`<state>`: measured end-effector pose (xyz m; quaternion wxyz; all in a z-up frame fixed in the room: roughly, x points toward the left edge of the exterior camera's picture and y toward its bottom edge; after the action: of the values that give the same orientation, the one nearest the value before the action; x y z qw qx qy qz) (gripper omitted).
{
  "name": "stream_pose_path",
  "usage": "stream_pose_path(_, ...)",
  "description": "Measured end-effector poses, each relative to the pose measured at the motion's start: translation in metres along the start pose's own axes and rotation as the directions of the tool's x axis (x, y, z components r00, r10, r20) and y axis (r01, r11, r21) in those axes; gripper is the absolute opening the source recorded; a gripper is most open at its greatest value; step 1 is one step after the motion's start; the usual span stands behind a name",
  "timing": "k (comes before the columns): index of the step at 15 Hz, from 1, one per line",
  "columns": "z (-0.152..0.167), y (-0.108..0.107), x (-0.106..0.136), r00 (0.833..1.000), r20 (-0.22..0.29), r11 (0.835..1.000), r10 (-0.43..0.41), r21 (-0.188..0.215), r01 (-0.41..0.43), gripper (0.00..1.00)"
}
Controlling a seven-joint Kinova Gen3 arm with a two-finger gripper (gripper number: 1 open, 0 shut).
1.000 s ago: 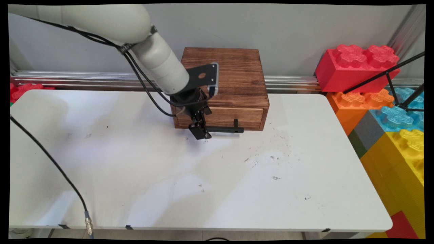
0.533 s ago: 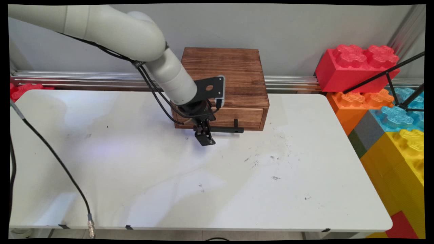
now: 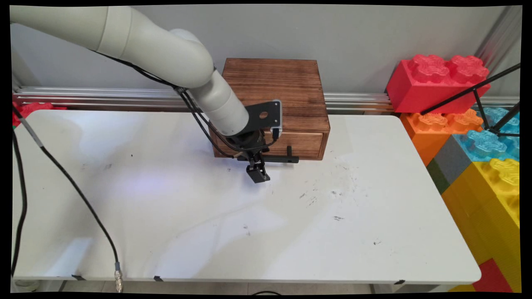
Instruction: Open the drawer
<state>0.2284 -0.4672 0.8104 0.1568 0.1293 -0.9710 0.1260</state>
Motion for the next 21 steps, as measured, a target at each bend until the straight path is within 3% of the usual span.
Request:
stream_pose_path(12, 0.030, -0.001, -0.004, 1.000, -0.014, 1.000, -0.024, -0.002, 0.024, 1.00)
stream_pose_path(21, 0.035, 0.009, -0.004, 0.998, -0.040, 0.999, -0.047, -0.023, 0.046, 1.00)
